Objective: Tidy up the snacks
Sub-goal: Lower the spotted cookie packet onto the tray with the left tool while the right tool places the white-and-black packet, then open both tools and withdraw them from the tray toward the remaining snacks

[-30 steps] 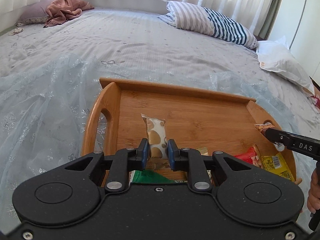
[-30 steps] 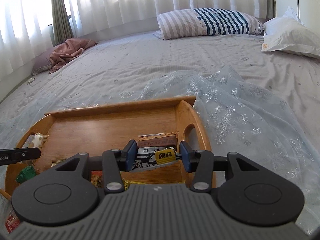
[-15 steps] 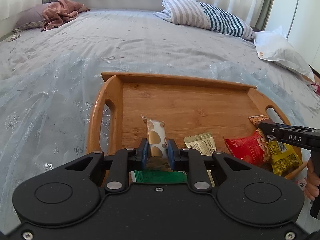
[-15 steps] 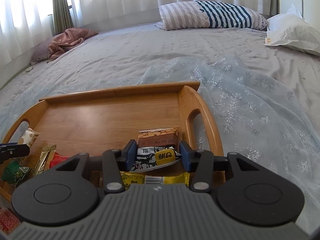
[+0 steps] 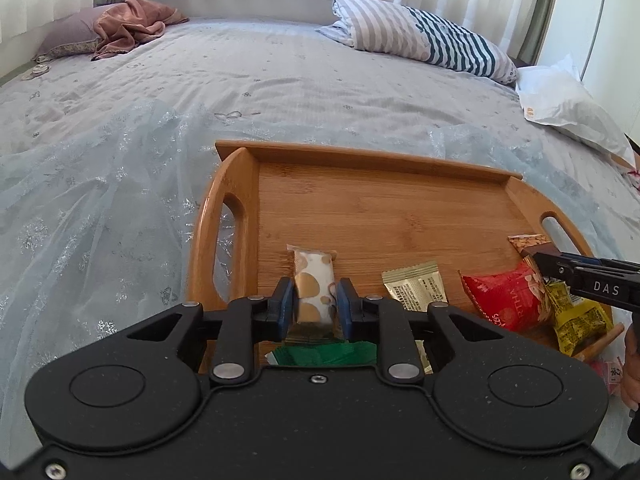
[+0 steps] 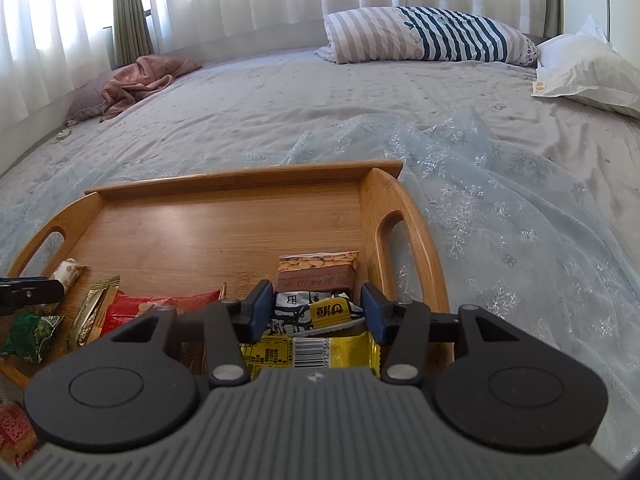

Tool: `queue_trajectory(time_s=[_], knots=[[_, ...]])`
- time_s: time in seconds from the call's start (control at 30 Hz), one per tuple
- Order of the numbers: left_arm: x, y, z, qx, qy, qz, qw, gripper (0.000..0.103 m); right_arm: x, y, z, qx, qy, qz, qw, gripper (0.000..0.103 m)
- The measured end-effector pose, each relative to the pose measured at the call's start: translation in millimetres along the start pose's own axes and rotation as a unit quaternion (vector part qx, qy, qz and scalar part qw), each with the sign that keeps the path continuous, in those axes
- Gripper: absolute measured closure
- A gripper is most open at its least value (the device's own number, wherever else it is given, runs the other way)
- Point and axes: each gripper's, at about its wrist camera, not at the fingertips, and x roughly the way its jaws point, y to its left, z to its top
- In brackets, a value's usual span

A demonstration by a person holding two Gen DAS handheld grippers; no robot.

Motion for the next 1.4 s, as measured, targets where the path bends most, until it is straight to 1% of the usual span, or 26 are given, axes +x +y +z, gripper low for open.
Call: queue_trajectory(time_s=[0.03, 0.17, 0.23, 0.33, 0.4, 0.47, 0.5, 0.57, 0.7, 0.77, 0.83, 1.0, 1.13, 1.27, 1.4], knots=[[-2, 0, 1, 0.000, -0.002, -0.001, 1.0000, 0.063, -2, 0, 0, 0.000, -0.004, 0.002, 1.000, 0.037], [-13, -3, 3, 0.004, -0.017, 0.005, 0.9998, 0.046, -18, -3, -2, -0.001, -0.022, 0.007, 1.000, 0.032], [-22, -5, 3, 0.006, -0.024, 0.005, 0.9997, 0.031, -26, -4, -3, -0.003, -0.032, 0.007, 0.999, 0.030], [-38, -6, -1, 0.010, -0.038, 0.000, 0.9992, 0.018, -43, -5, -7, -0.015, -0.047, 0.001, 0.999, 0.027], [-51, -7, -6, 0.008, -0.045, -0.005, 0.9989, 0.015, -53, -5, -13, -0.023, -0.056, 0.000, 0.998, 0.022], [-62, -8, -13, 0.007, -0.050, -0.014, 0.9986, 0.013, -63, -5, -19, -0.029, -0.063, 0.000, 0.998, 0.015], [-68, -8, -17, 0.007, -0.052, -0.016, 0.9985, 0.011, -67, -5, -23, -0.031, -0.067, 0.000, 0.997, 0.013], [-80, -11, -26, 0.013, -0.057, -0.017, 0.9982, 0.008, -76, -5, -30, -0.034, -0.074, -0.001, 0.997, 0.012], [-104, -20, -43, 0.042, -0.074, -0.007, 0.9964, 0.004, -91, -4, -43, -0.037, -0.082, 0.000, 0.996, 0.007], [-116, -23, -50, 0.053, -0.082, -0.005, 0.9952, 0.003, -99, -2, -51, -0.041, -0.089, 0.000, 0.995, 0.003], [-127, -24, -54, 0.052, -0.080, -0.009, 0.9954, 0.003, -105, 0, -58, -0.047, -0.095, -0.001, 0.994, 0.000], [-151, -22, -64, 0.040, -0.082, -0.024, 0.9956, 0.003, -117, 4, -73, -0.050, -0.103, -0.009, 0.993, 0.000], [-163, -20, -76, 0.033, -0.079, -0.028, 0.9960, 0.003, -123, 0, -83, -0.050, -0.107, -0.017, 0.993, 0.000], [-169, -20, -88, 0.036, -0.075, -0.026, 0.9962, 0.003, -125, -5, -92, -0.045, -0.103, -0.021, 0.993, 0.000], [-164, -18, -100, 0.033, -0.070, -0.019, 0.9968, 0.003, -126, -10, -103, -0.043, -0.095, -0.015, 0.994, 0.001]])
